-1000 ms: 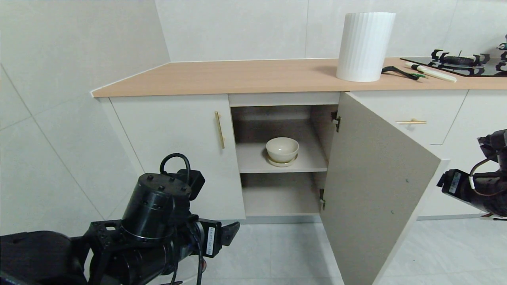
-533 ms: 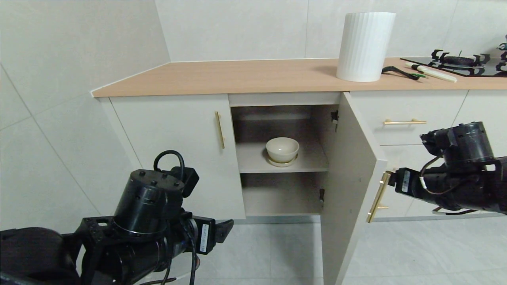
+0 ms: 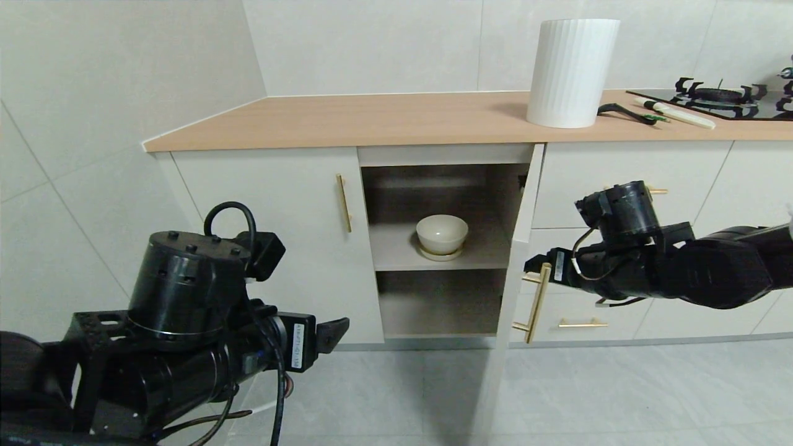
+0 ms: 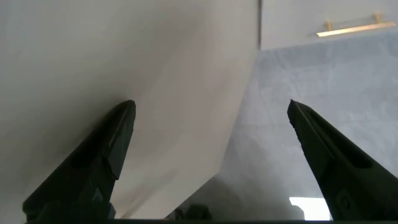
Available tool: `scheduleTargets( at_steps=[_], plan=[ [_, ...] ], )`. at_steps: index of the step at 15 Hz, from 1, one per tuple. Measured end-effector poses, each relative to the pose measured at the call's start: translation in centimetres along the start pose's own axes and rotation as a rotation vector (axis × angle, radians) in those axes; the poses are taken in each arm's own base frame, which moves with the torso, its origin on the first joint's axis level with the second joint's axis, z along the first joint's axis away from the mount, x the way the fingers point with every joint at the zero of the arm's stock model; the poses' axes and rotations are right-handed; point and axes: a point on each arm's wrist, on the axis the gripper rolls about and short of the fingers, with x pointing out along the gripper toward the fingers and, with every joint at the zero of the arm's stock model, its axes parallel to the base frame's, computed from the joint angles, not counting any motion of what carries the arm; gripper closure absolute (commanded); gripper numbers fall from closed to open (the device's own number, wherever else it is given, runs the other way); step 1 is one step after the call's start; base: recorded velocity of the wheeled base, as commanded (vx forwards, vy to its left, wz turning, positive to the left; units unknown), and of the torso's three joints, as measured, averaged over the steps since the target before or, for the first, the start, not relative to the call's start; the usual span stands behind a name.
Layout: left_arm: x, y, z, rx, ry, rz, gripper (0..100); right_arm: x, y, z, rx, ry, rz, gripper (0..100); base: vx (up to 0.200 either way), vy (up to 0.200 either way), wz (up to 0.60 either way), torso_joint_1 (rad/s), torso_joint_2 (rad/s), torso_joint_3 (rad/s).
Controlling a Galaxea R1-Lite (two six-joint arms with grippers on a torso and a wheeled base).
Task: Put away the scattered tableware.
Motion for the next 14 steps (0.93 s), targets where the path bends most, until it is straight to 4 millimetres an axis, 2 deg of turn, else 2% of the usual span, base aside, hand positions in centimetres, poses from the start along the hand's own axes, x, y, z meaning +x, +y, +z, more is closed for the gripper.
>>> scheduleTargets(
  at_steps=[6, 10, 14],
  plan=[
    [-0.5, 0.5, 0.9, -0.022, -0.036, 0.009, 0, 3.6, 2.6, 1.3, -0.013, -0.029, 0.048, 0, 0.000, 0.000, 0.00, 0.000, 0.00, 0.000],
    [-0.5, 0.5, 1.0, -0.023, -0.035, 0.014, 0, 5.9, 3.0, 1.0, -0.012, -0.018, 0.043, 0, 0.000, 0.000, 0.00, 0.000, 0.00, 0.000],
    [-0.6, 0.9, 1.2, -0.009, -0.045, 0.033, 0, 7.4, 3.3, 0.9, -0.009, -0.012, 0.040, 0, 0.200, 0.000, 0.00, -0.004, 0.00, 0.002]
  ],
)
